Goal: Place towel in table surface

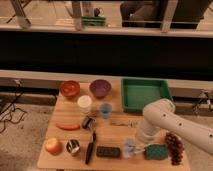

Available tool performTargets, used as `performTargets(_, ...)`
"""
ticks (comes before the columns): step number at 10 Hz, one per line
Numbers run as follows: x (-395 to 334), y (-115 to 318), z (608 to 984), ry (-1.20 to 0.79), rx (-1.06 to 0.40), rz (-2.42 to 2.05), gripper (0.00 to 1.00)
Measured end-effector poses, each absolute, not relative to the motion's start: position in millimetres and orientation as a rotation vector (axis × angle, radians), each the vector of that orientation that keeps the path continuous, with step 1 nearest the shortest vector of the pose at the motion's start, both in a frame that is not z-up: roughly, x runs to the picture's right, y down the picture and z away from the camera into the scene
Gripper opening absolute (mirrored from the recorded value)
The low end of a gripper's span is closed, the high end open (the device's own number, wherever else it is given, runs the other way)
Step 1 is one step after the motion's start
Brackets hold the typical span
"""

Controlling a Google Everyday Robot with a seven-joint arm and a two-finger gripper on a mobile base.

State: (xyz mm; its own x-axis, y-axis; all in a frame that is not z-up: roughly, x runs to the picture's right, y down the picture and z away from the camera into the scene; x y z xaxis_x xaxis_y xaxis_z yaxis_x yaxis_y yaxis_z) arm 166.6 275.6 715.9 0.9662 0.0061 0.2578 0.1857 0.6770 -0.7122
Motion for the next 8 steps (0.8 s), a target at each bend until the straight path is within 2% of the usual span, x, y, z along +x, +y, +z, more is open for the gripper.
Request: performTargets(8, 165.0, 297.7, 726.9, -0.225, -0.872, -0.141, 0.05)
